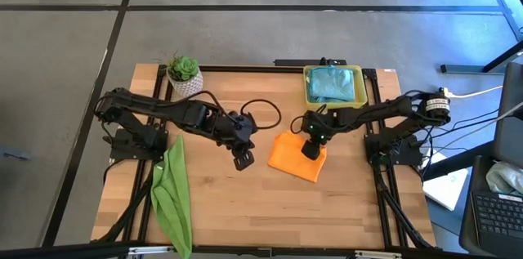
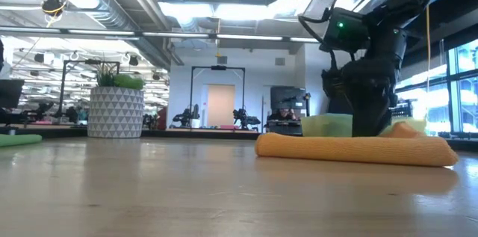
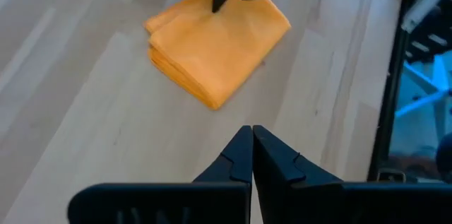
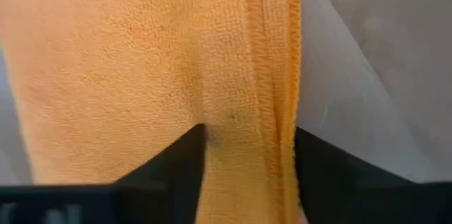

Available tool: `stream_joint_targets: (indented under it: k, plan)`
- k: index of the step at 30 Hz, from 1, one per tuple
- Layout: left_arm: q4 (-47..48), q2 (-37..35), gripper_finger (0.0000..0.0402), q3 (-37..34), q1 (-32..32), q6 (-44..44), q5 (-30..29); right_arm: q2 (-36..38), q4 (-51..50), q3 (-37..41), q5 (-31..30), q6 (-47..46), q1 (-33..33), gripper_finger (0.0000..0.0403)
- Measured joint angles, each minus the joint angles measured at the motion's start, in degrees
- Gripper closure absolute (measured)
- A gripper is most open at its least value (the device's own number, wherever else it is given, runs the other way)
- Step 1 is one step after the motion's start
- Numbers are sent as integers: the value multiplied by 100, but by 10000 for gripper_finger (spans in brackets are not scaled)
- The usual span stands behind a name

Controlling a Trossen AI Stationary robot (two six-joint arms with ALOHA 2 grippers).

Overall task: Fold microfiber towels
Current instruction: Put the folded orange microfiber towel into the bin

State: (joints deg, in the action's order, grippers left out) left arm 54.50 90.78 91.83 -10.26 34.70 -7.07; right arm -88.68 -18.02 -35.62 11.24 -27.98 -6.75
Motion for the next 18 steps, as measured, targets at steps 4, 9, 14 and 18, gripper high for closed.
stream_joint_targets:
  k: [4, 9, 14, 18]
  plan:
    - [4, 0, 398, 0, -70, 268, -310, -24, 61, 1, -454, 230, 202, 288]
    - [166, 2, 399, 0, -72, 489, -328, -63, 368, 30, -618, 147, 393, 388]
    - [221, 2, 399, 0, -111, 682, -352, -92, 628, 46, -462, -27, 401, 395]
    - [311, 2, 397, 0, -184, 681, -394, -34, 557, -41, -227, 33, 390, 397]
